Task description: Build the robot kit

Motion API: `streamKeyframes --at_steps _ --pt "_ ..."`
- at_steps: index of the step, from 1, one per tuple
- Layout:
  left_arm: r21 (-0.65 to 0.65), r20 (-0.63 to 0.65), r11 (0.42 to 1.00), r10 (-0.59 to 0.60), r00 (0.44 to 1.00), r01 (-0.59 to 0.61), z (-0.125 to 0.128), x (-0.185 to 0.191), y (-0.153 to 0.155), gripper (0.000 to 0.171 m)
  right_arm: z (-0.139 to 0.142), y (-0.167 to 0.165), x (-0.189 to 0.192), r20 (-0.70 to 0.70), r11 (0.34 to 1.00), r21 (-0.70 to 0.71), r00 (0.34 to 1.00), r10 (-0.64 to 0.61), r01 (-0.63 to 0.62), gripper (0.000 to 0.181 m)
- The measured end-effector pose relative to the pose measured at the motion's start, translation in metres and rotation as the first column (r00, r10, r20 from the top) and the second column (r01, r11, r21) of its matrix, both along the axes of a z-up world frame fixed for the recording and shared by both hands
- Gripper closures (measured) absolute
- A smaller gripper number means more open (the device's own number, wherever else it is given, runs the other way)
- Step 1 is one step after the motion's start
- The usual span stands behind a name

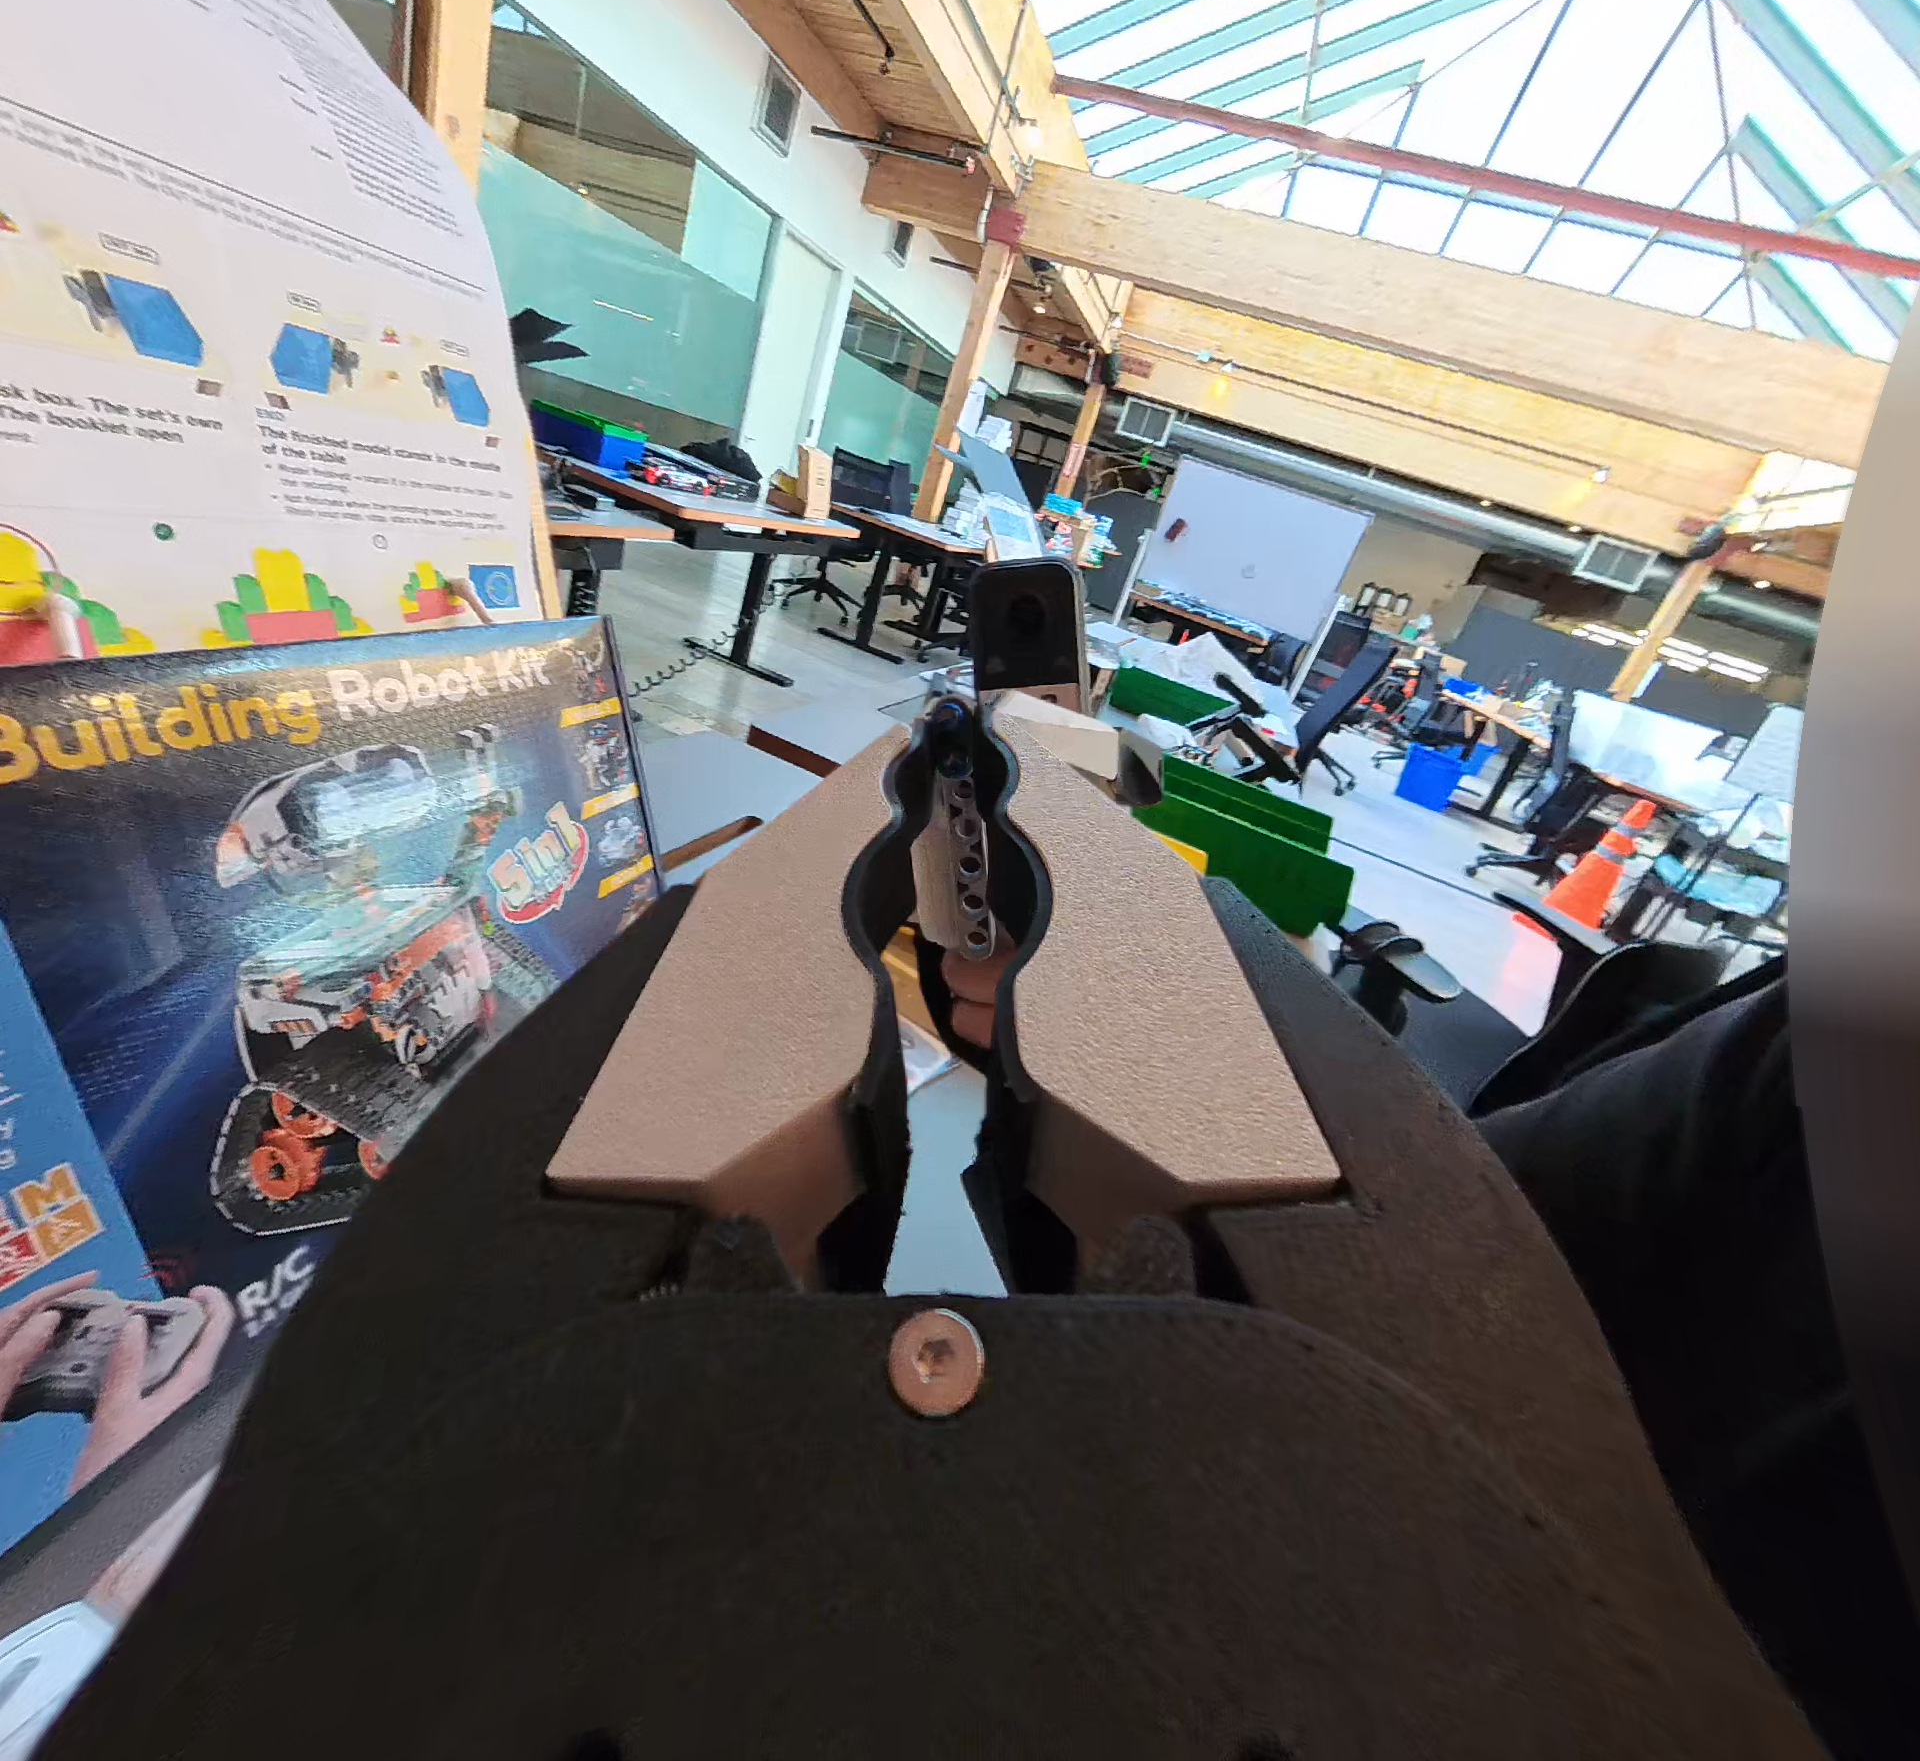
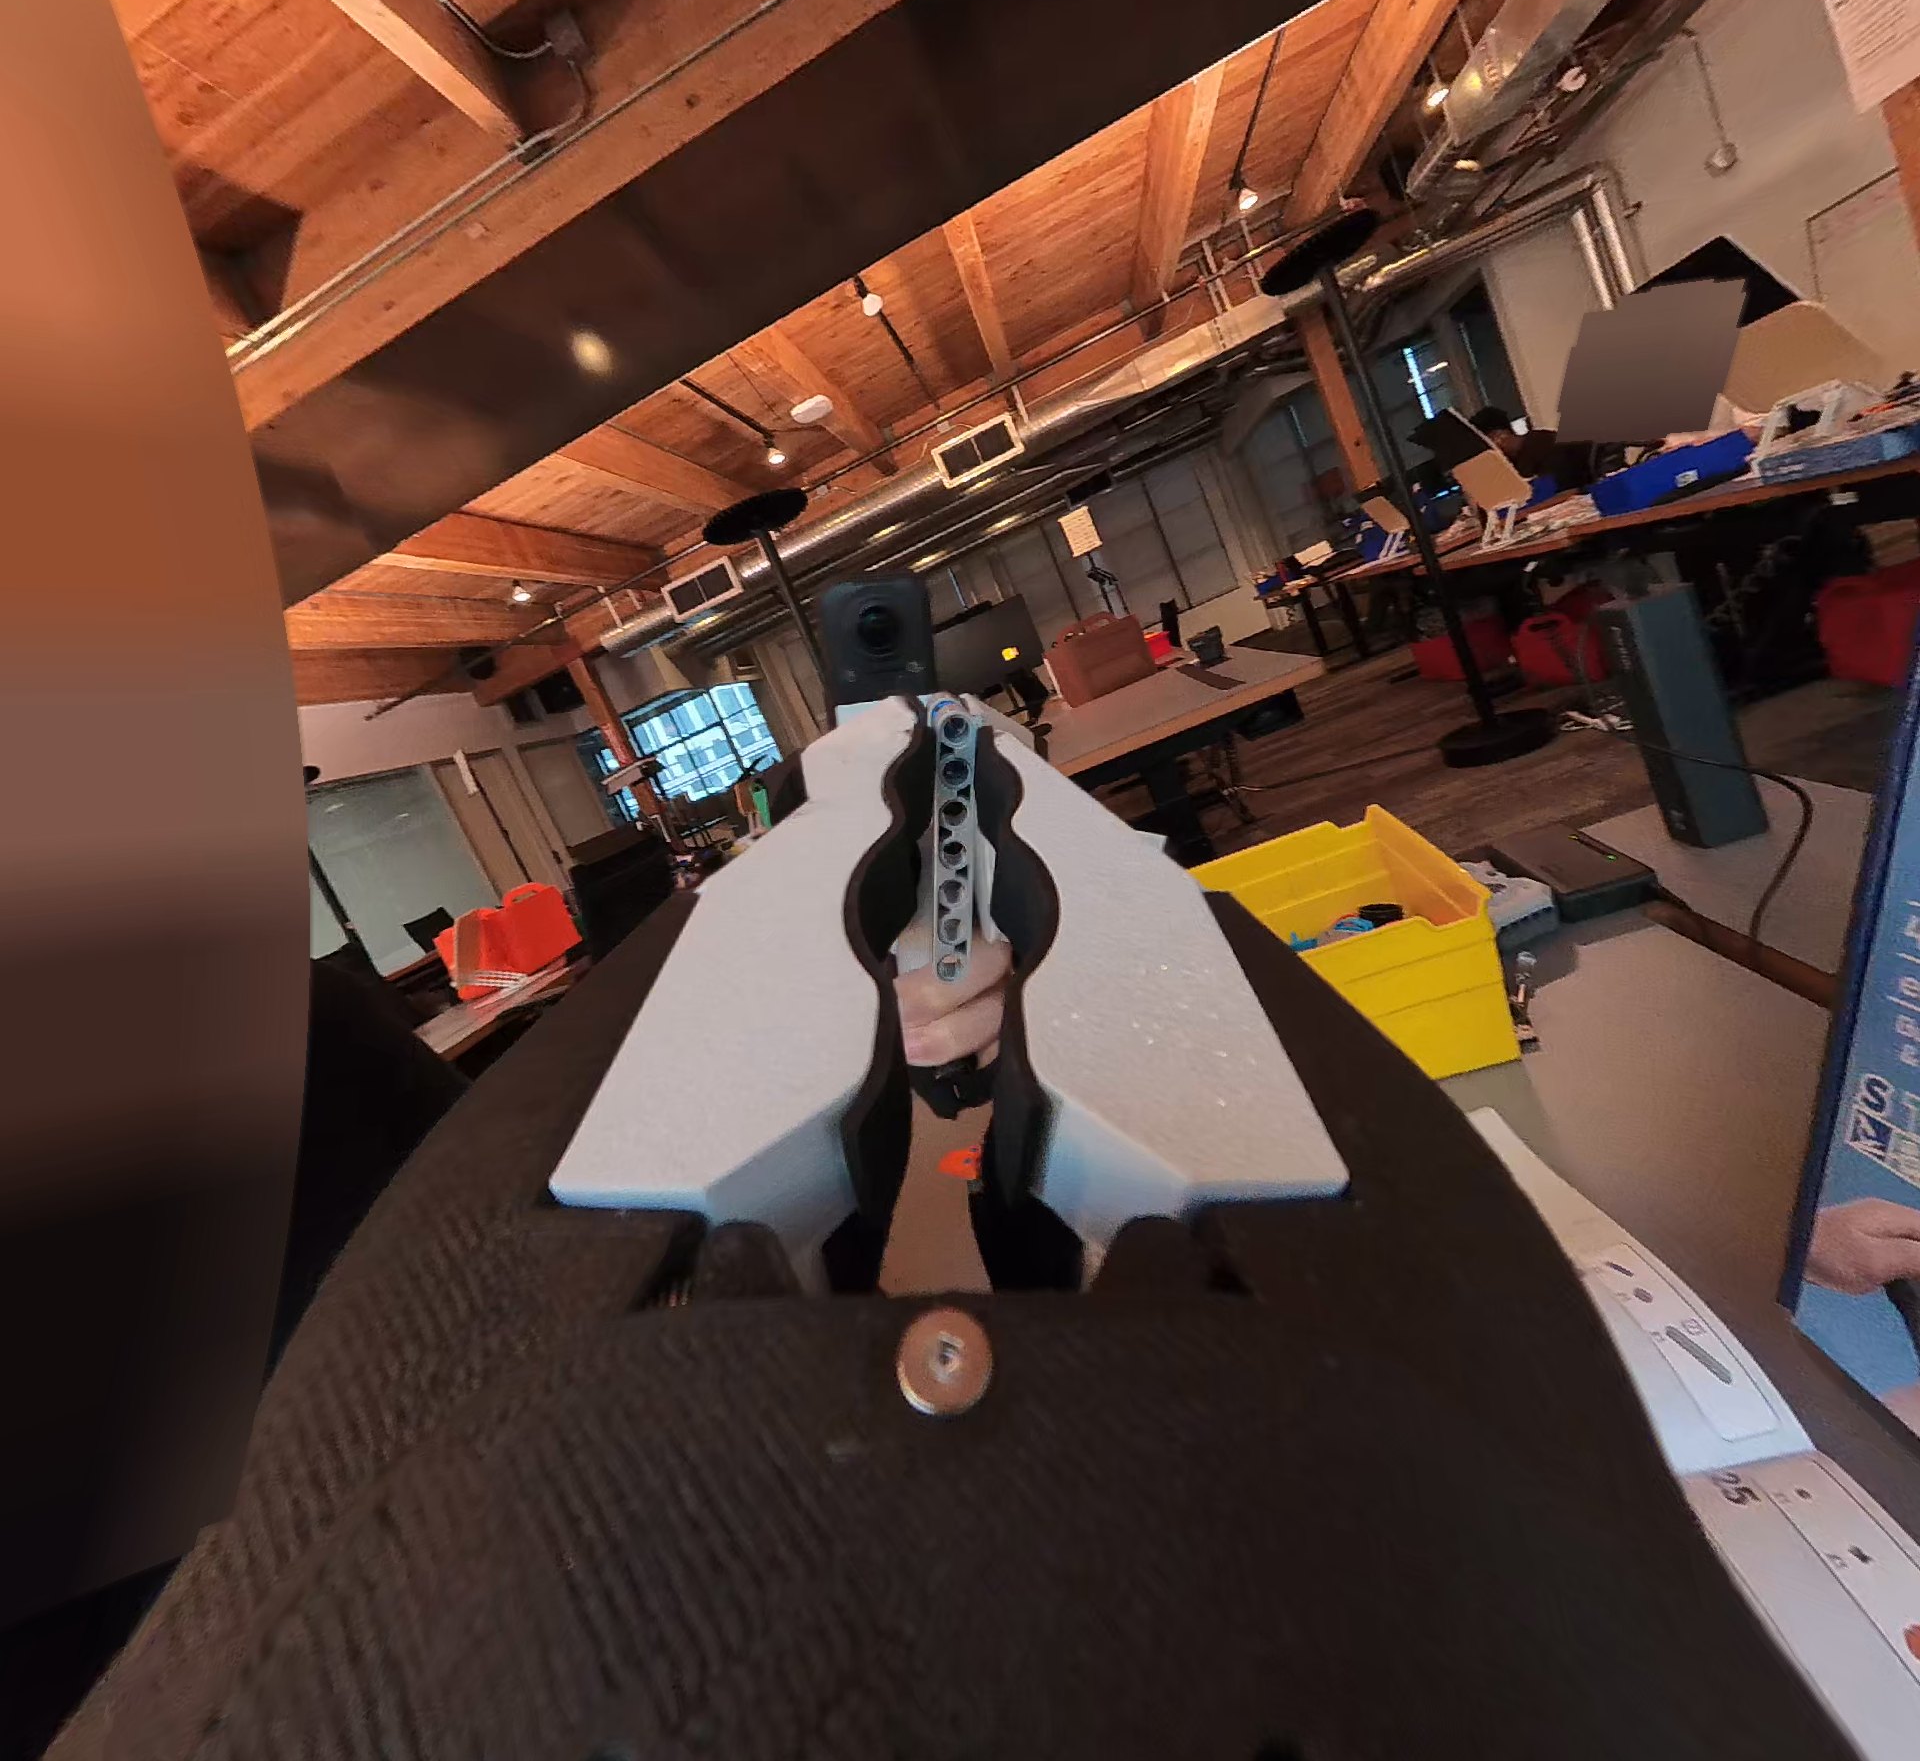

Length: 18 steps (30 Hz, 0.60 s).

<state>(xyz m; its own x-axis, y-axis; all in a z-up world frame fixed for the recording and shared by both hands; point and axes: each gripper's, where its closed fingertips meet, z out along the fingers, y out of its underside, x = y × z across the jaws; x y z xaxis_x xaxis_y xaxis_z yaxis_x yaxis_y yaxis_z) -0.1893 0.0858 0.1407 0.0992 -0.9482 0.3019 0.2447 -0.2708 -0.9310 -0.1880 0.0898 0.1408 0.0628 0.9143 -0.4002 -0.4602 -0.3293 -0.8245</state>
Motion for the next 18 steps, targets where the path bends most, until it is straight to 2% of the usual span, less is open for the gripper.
streamKeyframes --at_steps 6,14,18 --pt "0.048 -0.015 0.997 0.058 0.998 -0.058 0.001 0.001 0.002 0.166 0.000 0.002 0.001 0.008 0.999 0.013 0.999 -0.047 0.047 0.175" --pt "-0.057 0.077 0.986 -0.151 0.985 0.156 0.006 0.000 -0.014 0.166 0.006 -0.015 -0.002 -0.030 0.993 0.018 0.992 0.119 -0.118 0.176" --pt "-0.050 0.059 0.989 -0.135 0.989 0.138 0.004 0.001 -0.012 0.167 0.004 -0.014 -0.001 -0.014 0.994 0.010 0.993 0.113 -0.113 0.176"
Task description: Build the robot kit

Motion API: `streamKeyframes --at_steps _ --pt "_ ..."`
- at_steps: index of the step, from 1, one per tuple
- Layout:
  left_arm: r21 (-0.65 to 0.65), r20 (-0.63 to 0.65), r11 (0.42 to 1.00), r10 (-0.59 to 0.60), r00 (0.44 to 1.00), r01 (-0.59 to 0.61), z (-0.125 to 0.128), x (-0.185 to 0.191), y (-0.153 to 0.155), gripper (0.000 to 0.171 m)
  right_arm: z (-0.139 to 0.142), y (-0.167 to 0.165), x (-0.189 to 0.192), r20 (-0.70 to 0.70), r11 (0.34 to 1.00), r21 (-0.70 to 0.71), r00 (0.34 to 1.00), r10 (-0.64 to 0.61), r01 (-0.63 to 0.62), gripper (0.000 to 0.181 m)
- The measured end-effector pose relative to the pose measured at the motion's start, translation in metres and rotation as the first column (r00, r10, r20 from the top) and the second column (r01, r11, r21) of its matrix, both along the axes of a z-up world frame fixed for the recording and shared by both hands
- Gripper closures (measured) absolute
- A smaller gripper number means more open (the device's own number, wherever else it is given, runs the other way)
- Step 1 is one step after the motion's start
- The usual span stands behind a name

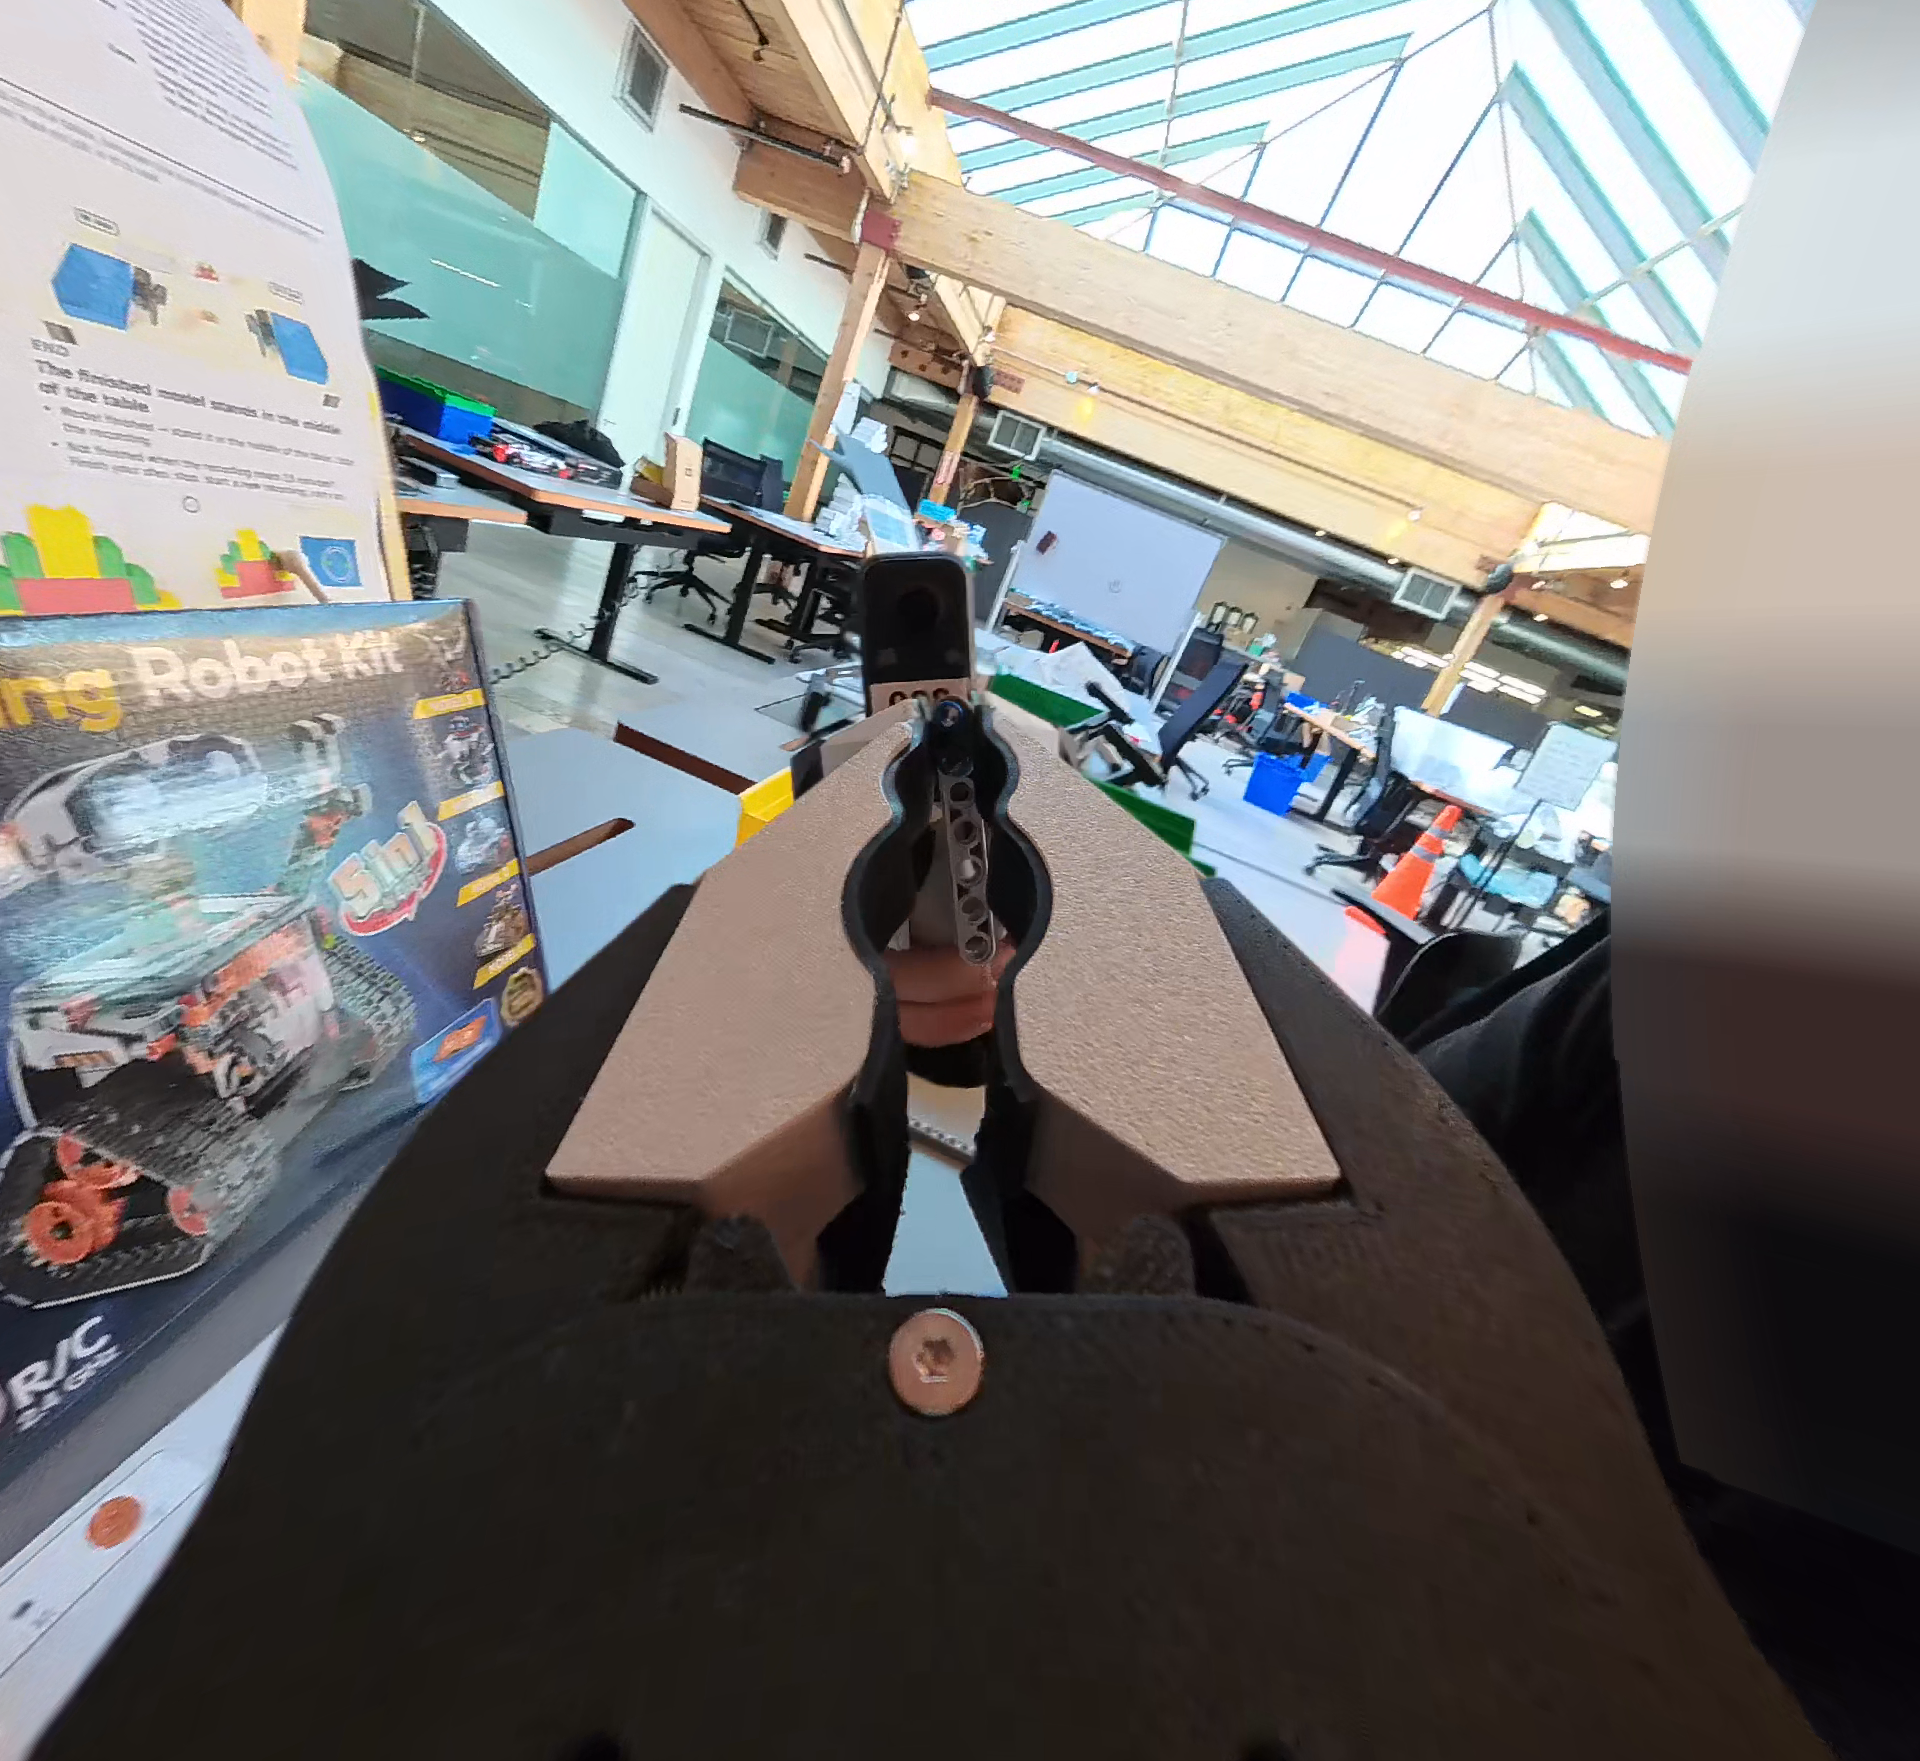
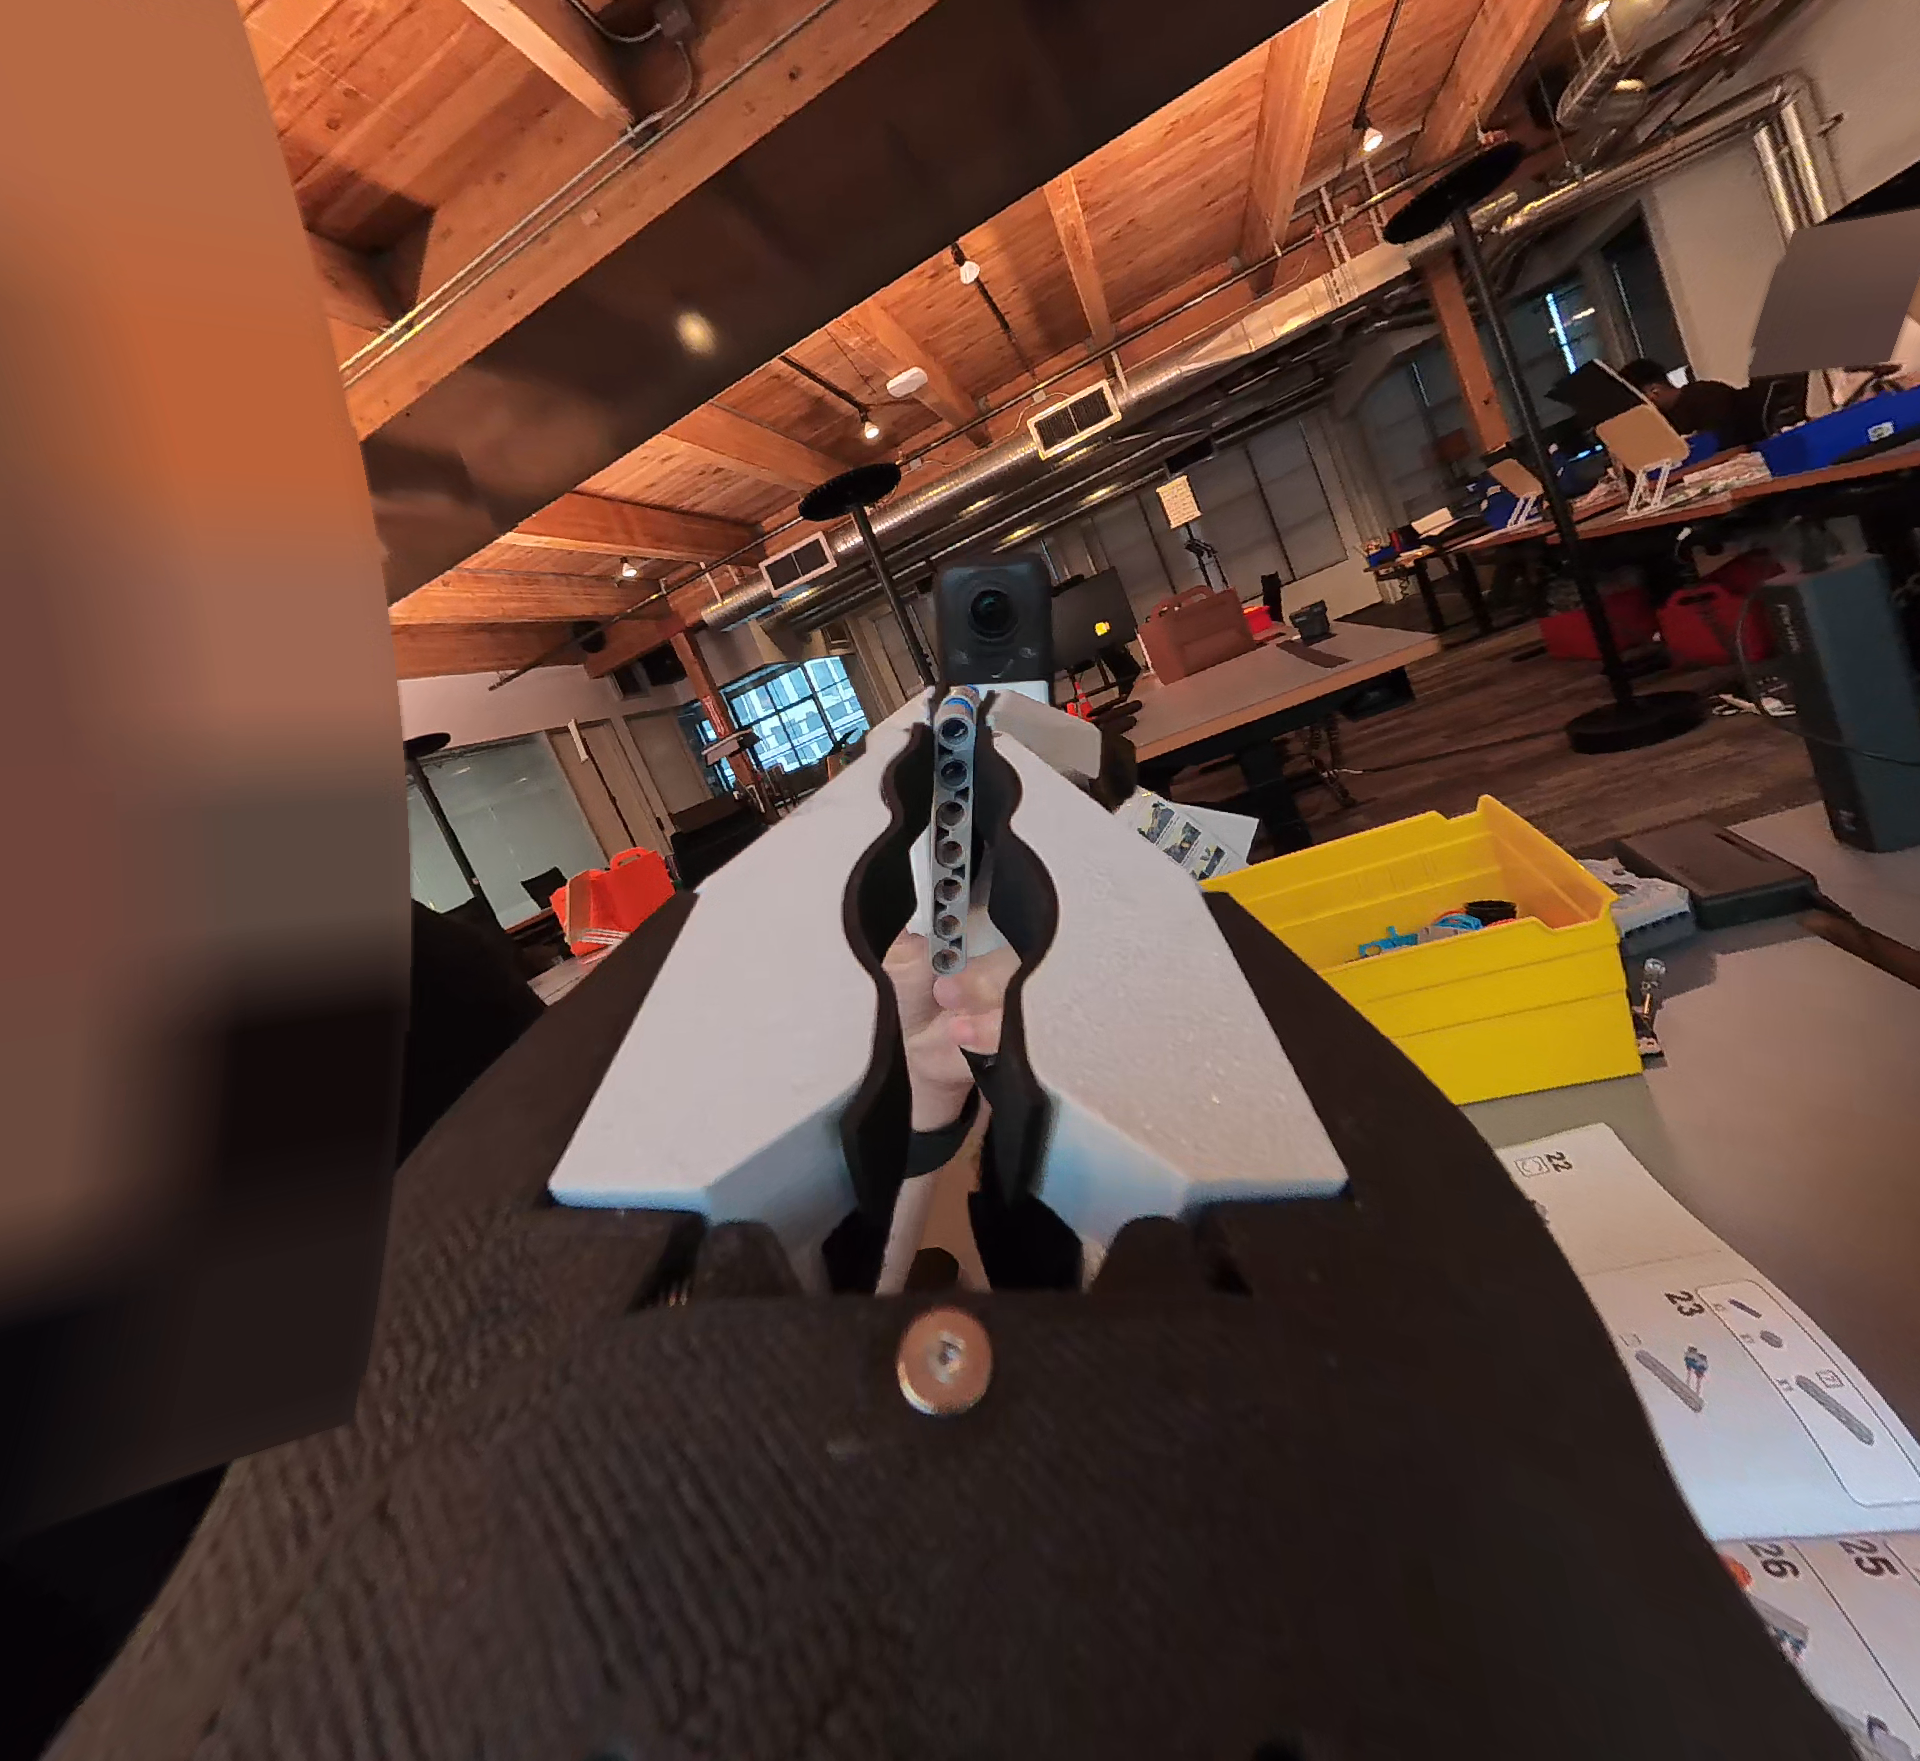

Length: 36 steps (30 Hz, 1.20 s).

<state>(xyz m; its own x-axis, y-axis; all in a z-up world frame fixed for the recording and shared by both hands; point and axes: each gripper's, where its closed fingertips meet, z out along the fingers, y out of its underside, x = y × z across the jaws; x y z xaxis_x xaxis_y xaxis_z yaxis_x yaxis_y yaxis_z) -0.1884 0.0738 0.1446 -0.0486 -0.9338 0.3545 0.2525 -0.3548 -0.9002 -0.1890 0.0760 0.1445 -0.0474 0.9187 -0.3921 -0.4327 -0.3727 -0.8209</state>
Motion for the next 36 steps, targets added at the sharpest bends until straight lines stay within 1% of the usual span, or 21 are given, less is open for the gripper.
streamKeyframes --at_steps 6,8,10,12,17,20,23,28,30,33,36 --pt "0.112 -0.095 0.984 0.150 0.984 -0.139 -0.006 0.000 0.008 0.166 -0.008 0.009 -0.001 0.076 0.996 0.018 0.993 -0.092 0.091 0.176" --pt "0.125 -0.097 0.980 0.165 0.982 -0.153 -0.005 0.000 0.008 0.166 -0.007 0.009 -0.001 0.077 0.995 0.018 0.992 -0.097 0.096 0.176" --pt "0.105 -0.082 0.985 0.143 0.986 -0.134 -0.005 -0.001 0.008 0.166 -0.007 0.009 -0.002 0.074 0.995 0.023 0.992 -0.100 0.099 0.176" --pt "0.043 -0.044 0.997 0.065 0.997 -0.063 -0.003 -0.002 0.004 0.166 -0.005 0.003 -0.003 0.042 0.999 0.011 0.998 -0.042 0.042 0.176" --pt "-0.028 -0.003 0.999 -0.039 0.999 0.039 -0.002 -0.003 0.000 0.166 -0.004 -0.002 -0.005 0.024 1.000 0.016 1.000 0.008 -0.009 0.176" --pt "-0.026 -0.014 0.999 -0.035 0.999 0.034 -0.004 -0.002 0.000 0.166 -0.005 -0.001 -0.004 0.034 1.000 0.012 0.999 0.008 -0.009 0.176" --pt "0.023 -0.075 0.999 0.037 0.996 -0.035 -0.009 -0.002 0.005 0.166 -0.011 0.004 -0.004 0.083 0.999 0.010 0.996 -0.037 0.036 0.176" --pt "0.092 -0.093 0.990 0.112 0.989 -0.104 -0.008 -0.001 0.008 0.166 -0.010 0.008 -0.004 0.097 0.996 0.017 0.992 -0.085 0.083 0.176" --pt "0.084 -0.081 0.992 0.099 0.992 -0.092 -0.007 -0.002 0.007 0.165 -0.009 0.007 -0.004 0.095 0.996 0.028 0.991 -0.092 0.090 0.176" --pt "0.024 -0.040 1.000 0.015 0.999 -0.014 -0.005 -0.003 0.002 0.166 -0.006 0.001 -0.006 0.067 0.999 0.023 0.997 -0.035 0.033 0.176" --pt "-0.006 -0.021 0.999 -0.035 0.999 0.035 -0.004 -0.003 -0.001 0.166 -0.006 -0.002 -0.005 0.059 1.000 0.023 0.998 -0.002 0.001 0.176"
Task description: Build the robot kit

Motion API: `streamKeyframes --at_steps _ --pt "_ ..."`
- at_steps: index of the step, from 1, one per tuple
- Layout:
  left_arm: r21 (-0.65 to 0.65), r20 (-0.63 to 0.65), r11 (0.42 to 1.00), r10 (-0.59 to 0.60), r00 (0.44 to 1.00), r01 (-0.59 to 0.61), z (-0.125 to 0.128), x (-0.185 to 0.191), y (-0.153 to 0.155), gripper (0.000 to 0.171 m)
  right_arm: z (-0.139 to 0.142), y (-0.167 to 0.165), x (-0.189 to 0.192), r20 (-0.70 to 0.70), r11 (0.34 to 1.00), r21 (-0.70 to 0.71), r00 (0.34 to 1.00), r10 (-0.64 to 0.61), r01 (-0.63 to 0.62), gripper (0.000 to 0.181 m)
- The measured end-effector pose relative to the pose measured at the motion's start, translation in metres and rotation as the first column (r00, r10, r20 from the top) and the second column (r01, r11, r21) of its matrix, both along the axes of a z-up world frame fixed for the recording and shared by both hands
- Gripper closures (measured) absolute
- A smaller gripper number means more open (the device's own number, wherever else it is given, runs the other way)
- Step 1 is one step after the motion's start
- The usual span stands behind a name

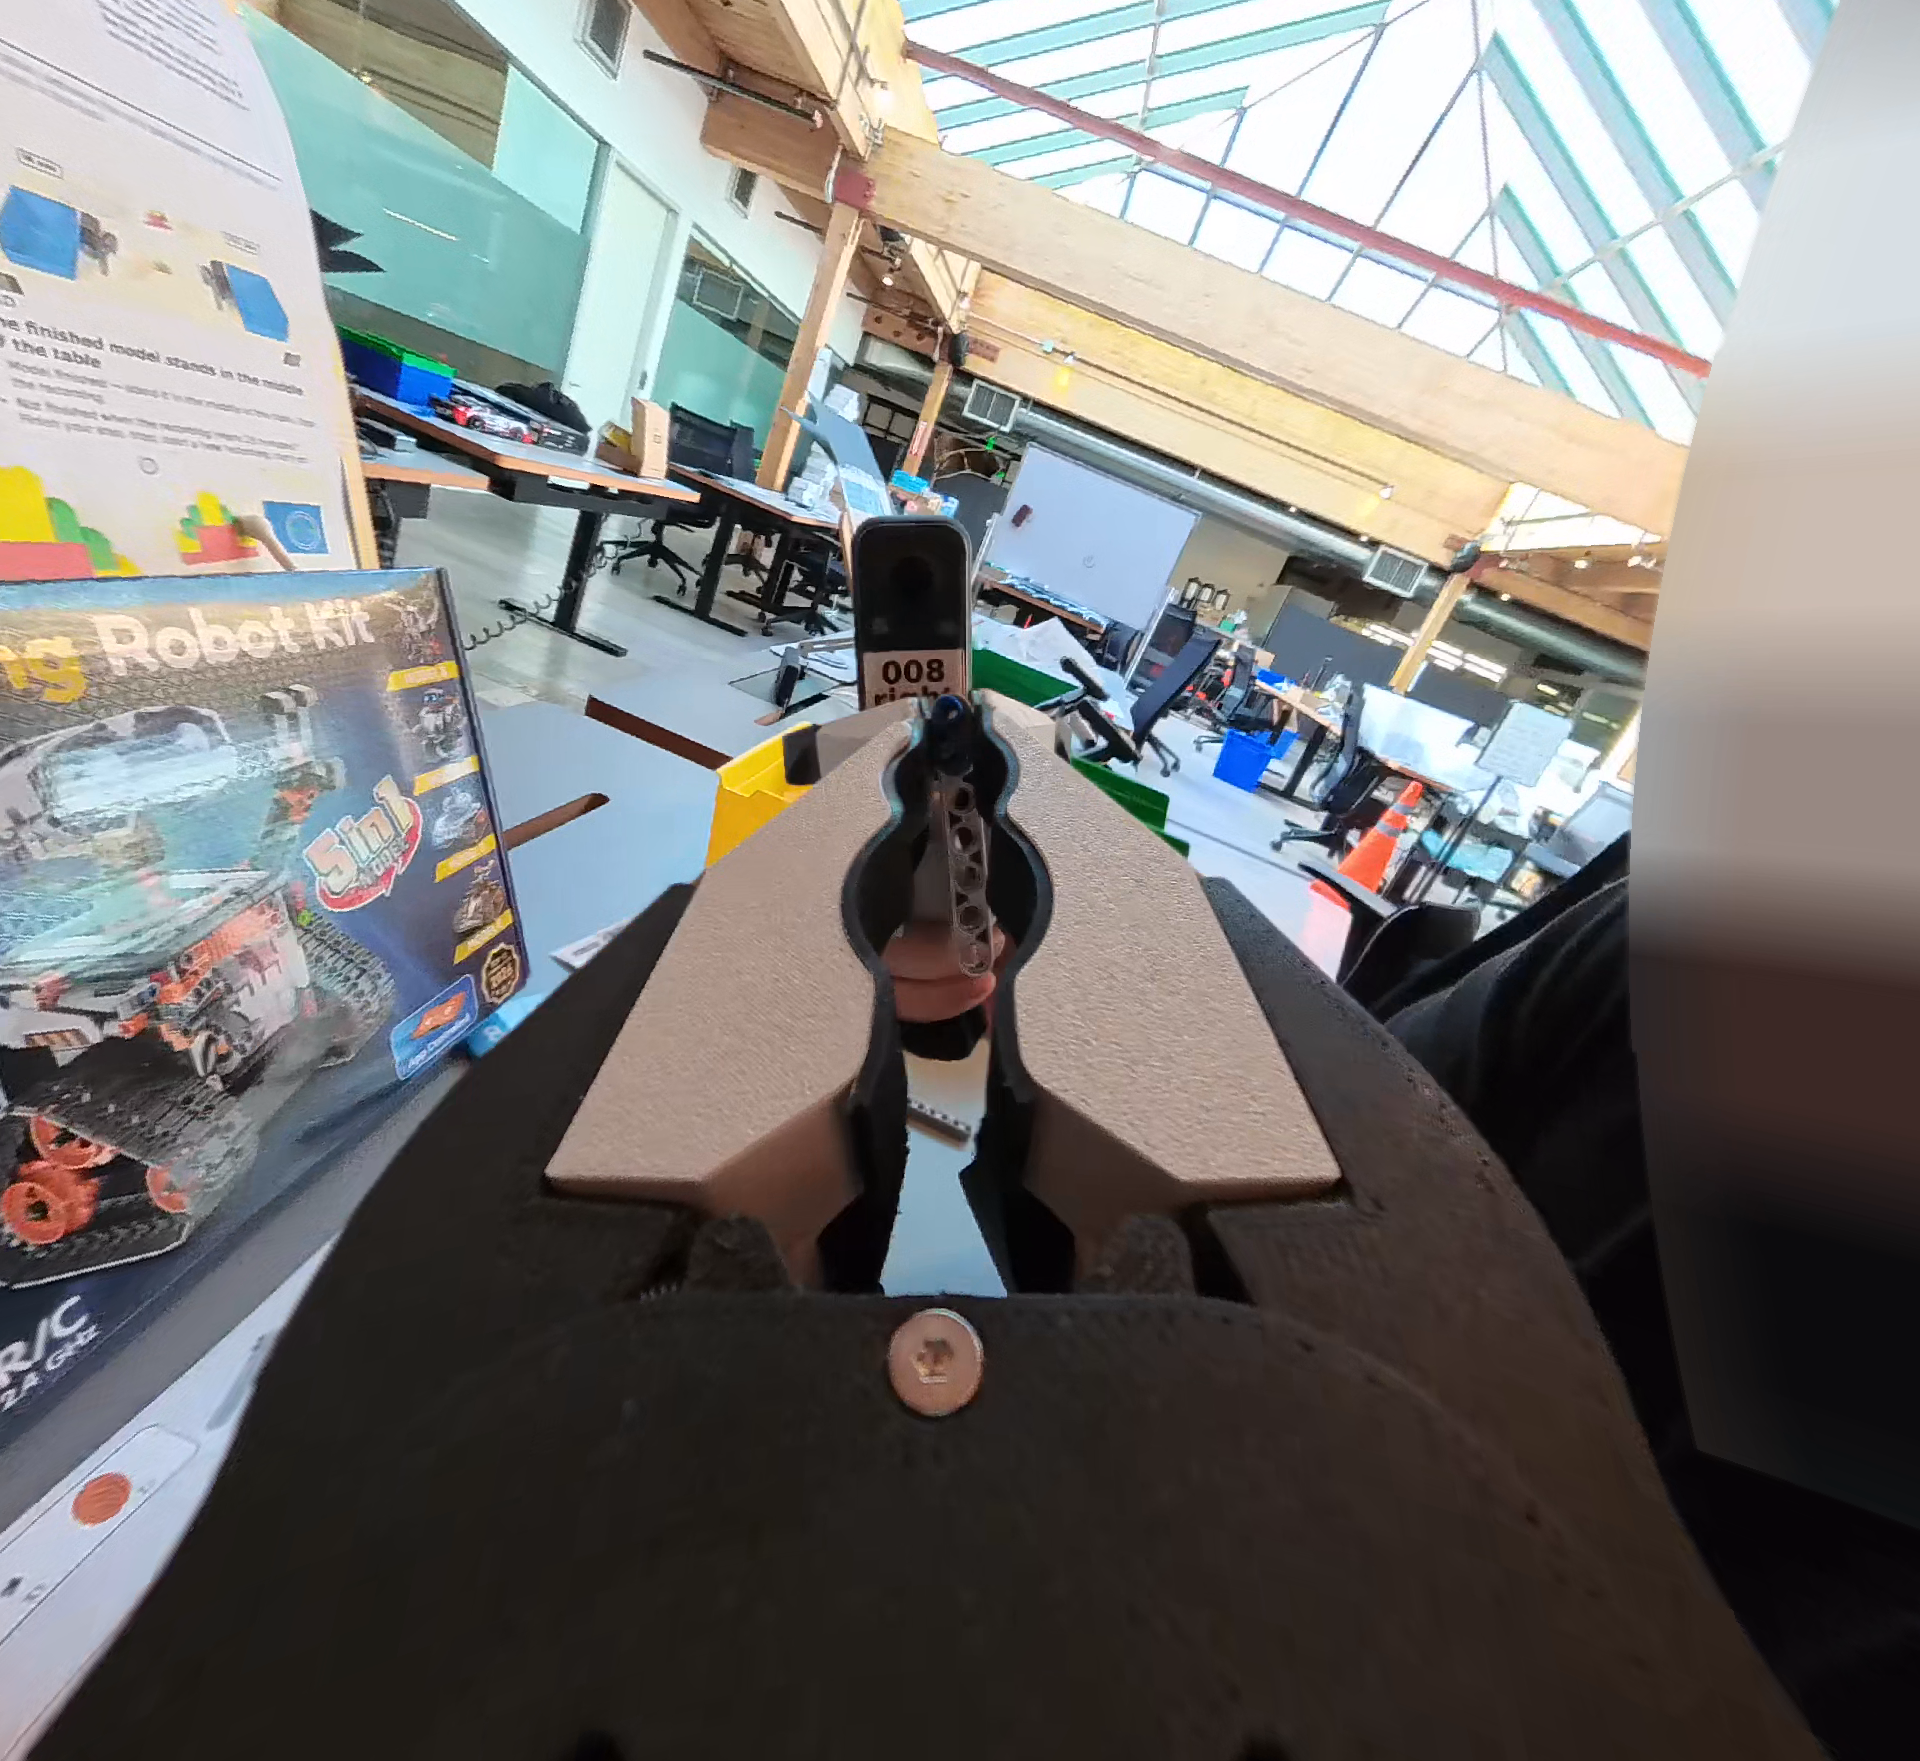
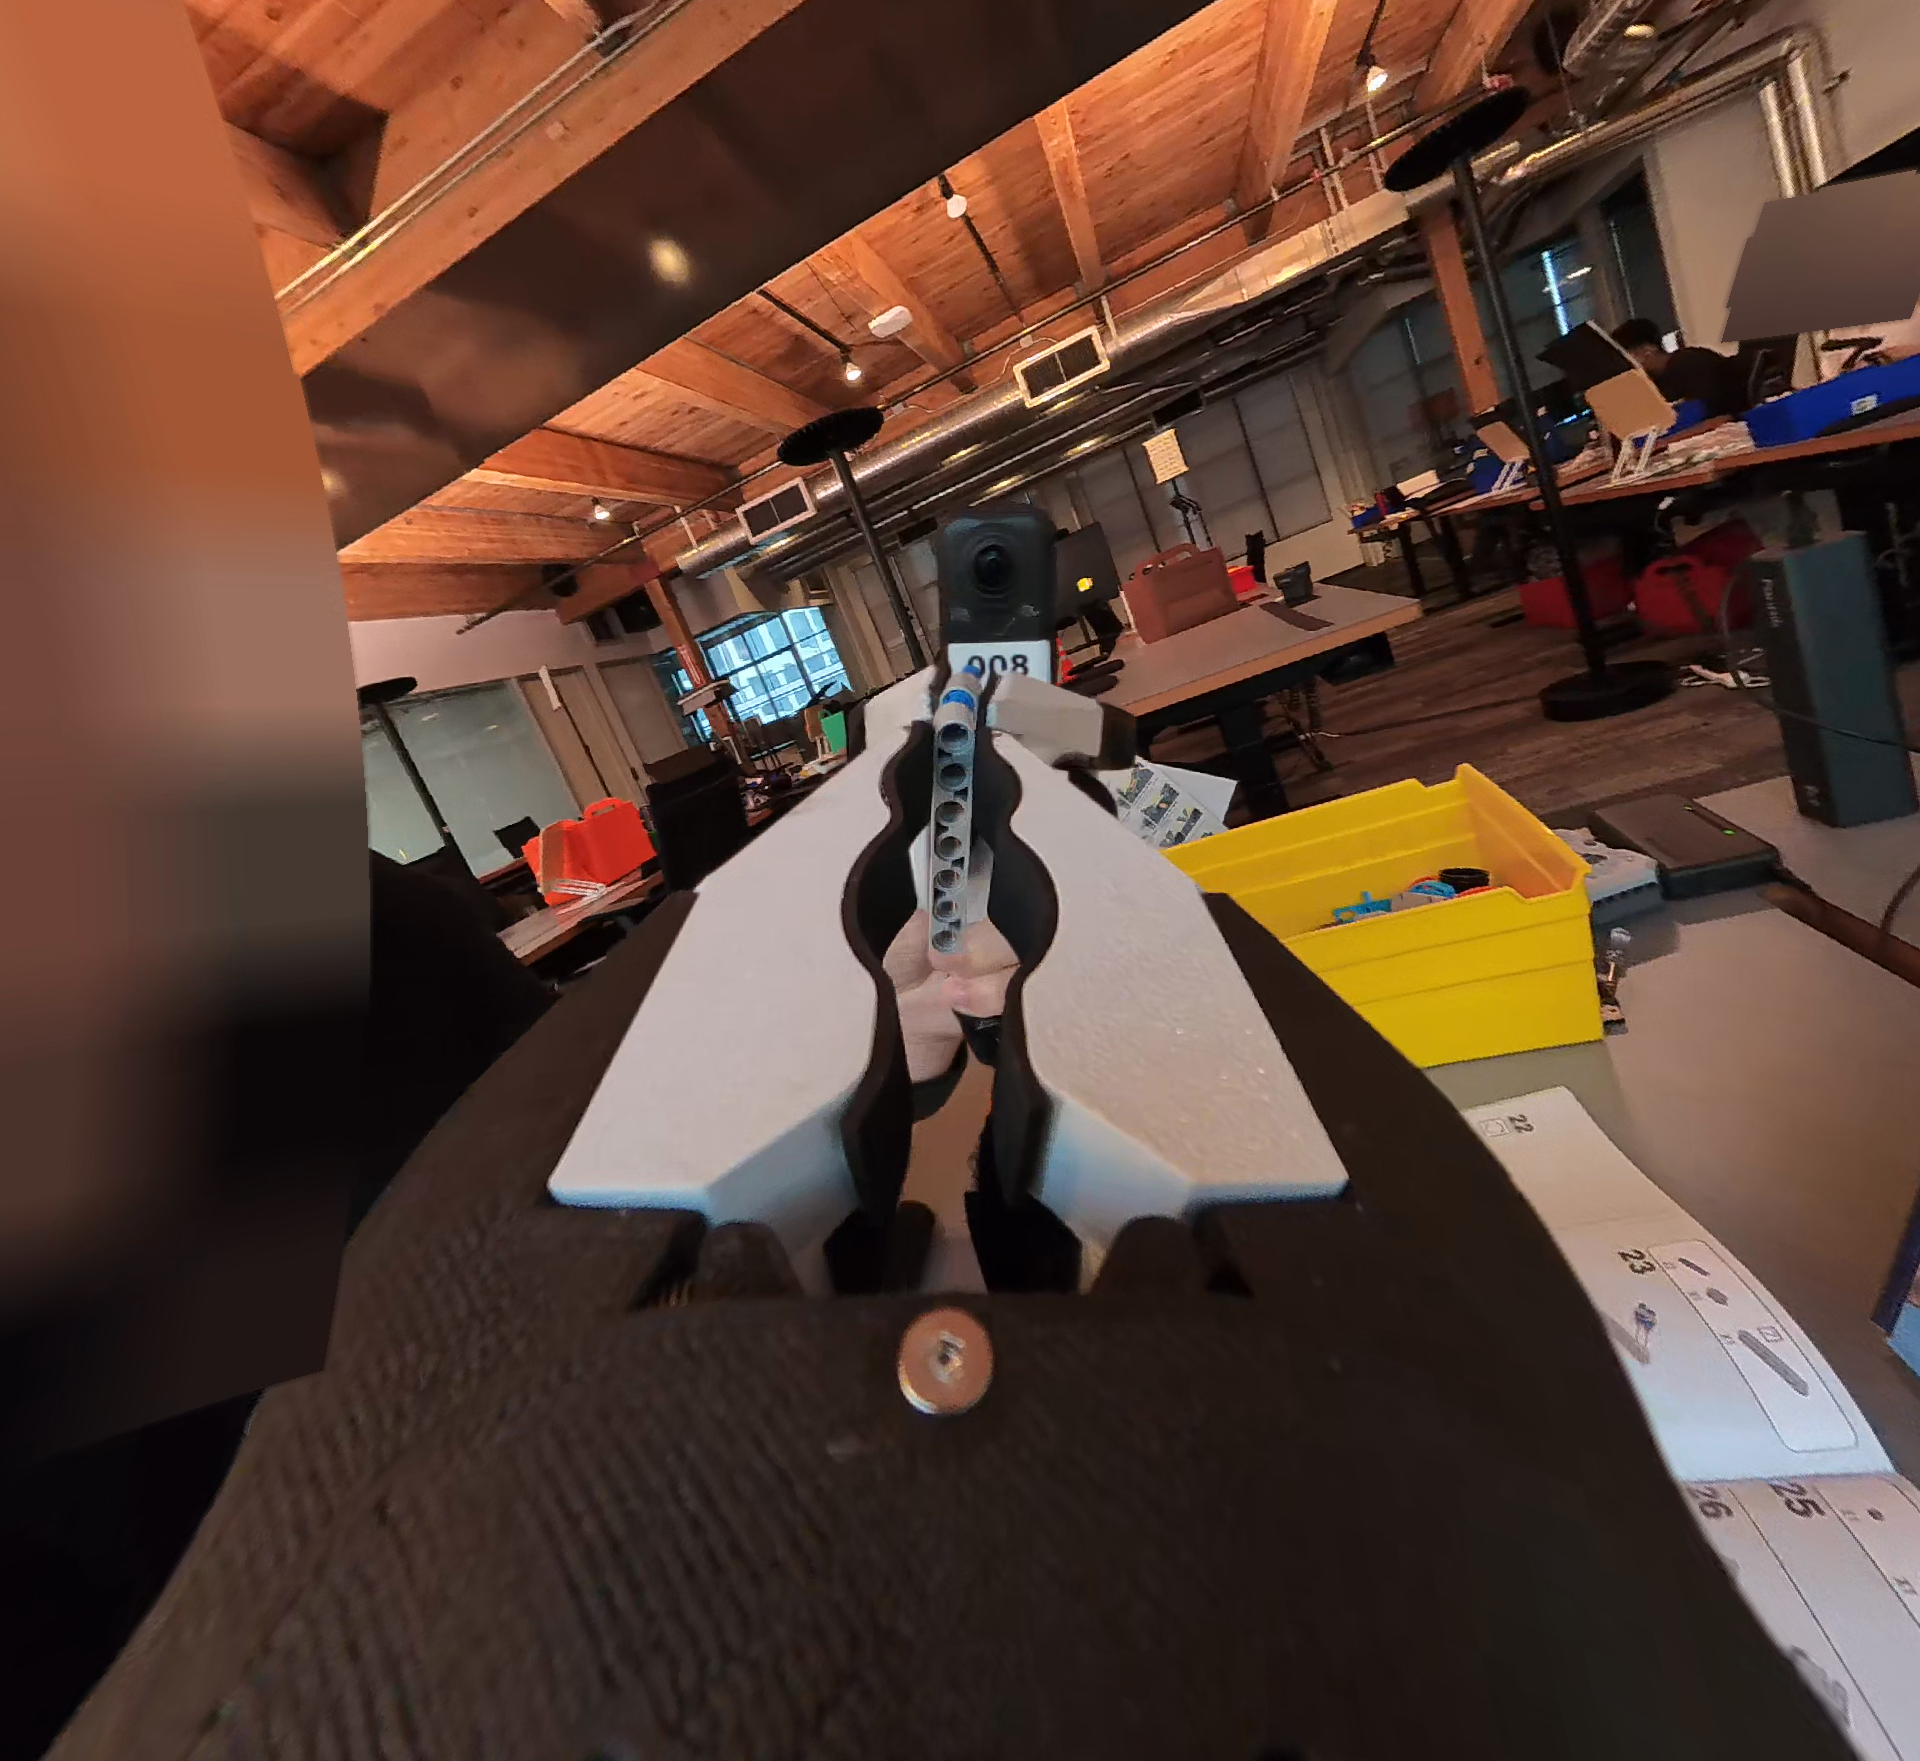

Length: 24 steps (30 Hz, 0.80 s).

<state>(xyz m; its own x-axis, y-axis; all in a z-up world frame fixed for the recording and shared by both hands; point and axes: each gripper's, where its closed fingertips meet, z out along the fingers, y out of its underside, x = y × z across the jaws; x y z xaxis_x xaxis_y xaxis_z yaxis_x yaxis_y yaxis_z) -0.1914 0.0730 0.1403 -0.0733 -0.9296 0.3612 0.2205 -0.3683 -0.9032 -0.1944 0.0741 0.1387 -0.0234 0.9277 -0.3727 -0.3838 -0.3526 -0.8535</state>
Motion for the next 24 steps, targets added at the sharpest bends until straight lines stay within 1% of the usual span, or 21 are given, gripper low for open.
streamKeyframes --at_steps 2,4,7,10,12,17,22,24 --pt "0.004 -0.008 1.000 0.010 1.000 -0.010 -0.002 0.000 0.002 0.166 -0.001 0.002 0.001 0.013 1.000 -0.001 1.000 -0.016 0.016 0.176" --pt "0.039 -0.055 0.997 0.065 0.996 -0.063 -0.007 0.001 0.006 0.165 -0.007 0.008 0.001 0.052 0.999 -0.010 0.997 -0.049 0.050 0.176" --pt "0.071 -0.076 0.993 0.101 0.992 -0.095 -0.007 0.001 0.007 0.165 -0.007 0.008 0.000 0.060 0.998 -0.013 0.997 -0.053 0.054 0.176" --pt "0.139 -0.115 0.976 0.181 0.977 -0.165 -0.009 0.001 0.011 0.166 -0.012 0.013 0.000 0.100 0.995 -0.004 0.990 -0.103 0.104 0.176" --pt "0.139 -0.096 0.979 0.164 0.982 -0.150 -0.004 0.002 0.006 0.166 -0.007 0.007 0.000 0.081 0.997 0.007 0.993 -0.080 0.080 0.176" --pt "0.050 -0.042 0.998 0.042 0.998 -0.040 0.000 0.000 -0.002 0.166 -0.003 -0.002 -0.003 0.047 1.000 -0.002 0.999 0.001 -0.001 0.176" --pt "0.026 -0.045 0.999 0.042 0.998 -0.041 -0.001 0.001 0.000 0.165 -0.005 0.000 -0.003 0.033 0.999 -0.031 0.999 0.029 -0.028 0.176" --pt "0.041 -0.067 0.996 0.086 0.994 -0.083 -0.005 0.002 0.006 0.166 -0.010 0.006 -0.002 0.058 0.999 -0.043 0.998 -0.003 0.006 0.176"
